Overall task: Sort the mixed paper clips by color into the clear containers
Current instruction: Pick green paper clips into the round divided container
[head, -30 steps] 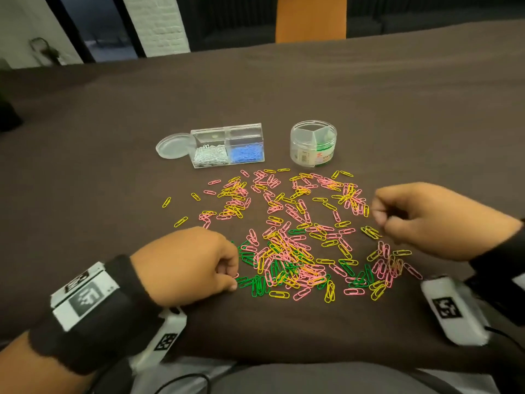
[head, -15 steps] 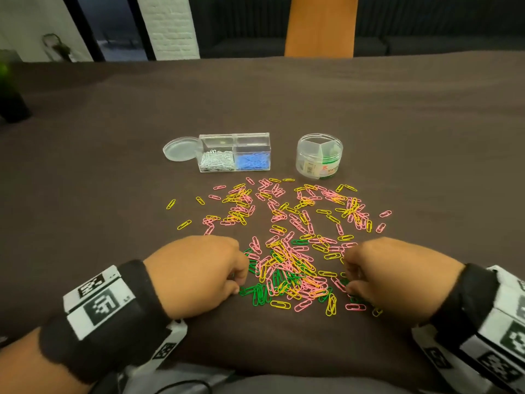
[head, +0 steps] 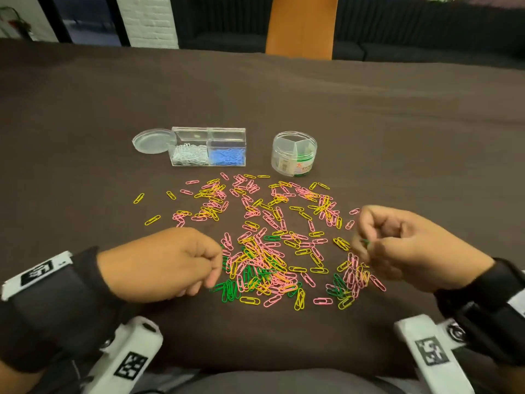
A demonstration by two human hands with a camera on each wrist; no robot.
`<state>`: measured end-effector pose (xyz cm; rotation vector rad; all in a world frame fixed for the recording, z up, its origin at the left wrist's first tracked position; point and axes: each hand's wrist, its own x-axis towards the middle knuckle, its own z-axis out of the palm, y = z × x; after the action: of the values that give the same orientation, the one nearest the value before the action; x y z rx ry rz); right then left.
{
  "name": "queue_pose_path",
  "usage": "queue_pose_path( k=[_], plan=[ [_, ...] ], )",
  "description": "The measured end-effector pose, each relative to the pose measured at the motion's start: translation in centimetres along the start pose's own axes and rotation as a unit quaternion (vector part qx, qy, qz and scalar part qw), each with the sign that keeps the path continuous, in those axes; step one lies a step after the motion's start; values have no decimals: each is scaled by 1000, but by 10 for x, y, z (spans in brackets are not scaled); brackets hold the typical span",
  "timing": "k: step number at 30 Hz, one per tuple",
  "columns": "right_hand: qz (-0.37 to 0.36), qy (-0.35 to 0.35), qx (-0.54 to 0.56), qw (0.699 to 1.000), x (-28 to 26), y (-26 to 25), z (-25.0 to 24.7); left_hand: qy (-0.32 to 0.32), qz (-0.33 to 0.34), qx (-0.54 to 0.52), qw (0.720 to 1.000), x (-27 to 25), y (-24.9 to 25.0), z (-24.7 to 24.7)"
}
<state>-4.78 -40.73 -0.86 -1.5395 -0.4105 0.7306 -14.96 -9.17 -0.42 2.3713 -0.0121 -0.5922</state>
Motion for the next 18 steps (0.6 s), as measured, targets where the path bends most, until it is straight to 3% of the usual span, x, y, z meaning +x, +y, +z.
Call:
queue_pose_path(
  k=[2, 4, 6, 7, 8, 9, 11, 12, 14, 18],
  plan=[
    [-3, -7, 58, 998, 3, 4, -4, 28, 2, 24, 999, 5, 2, -1],
    [20, -47, 72, 996, 7, 7, -6, 45, 9, 119, 992, 8, 2, 0],
    [78, -88, 15, 993, 9, 4, -3, 68, 7, 227, 971, 8, 1, 3],
    [101, -92, -73, 988, 11, 2, 0, 75, 3, 270, 960, 8, 0, 5],
    [110, -87, -201, 969, 13, -1, 4, 77, 0, 300, 951, 8, -2, 7],
    [109, -71, -343, 930, 17, -3, 7, 77, -4, 316, 945, 9, -3, 8],
    [96, -42, -558, 823, 22, -3, 13, 83, 0, 323, 943, 10, -2, 10],
    [98, -35, -607, 788, 23, -3, 16, 84, 5, 327, 941, 11, -1, 10],
    [102, -33, -630, 769, 24, 1, 19, 86, 8, 333, 939, 11, 0, 10],
    [87, -46, -624, 776, 23, 3, 20, 96, 8, 270, 958, 11, -6, 7]
  ],
)
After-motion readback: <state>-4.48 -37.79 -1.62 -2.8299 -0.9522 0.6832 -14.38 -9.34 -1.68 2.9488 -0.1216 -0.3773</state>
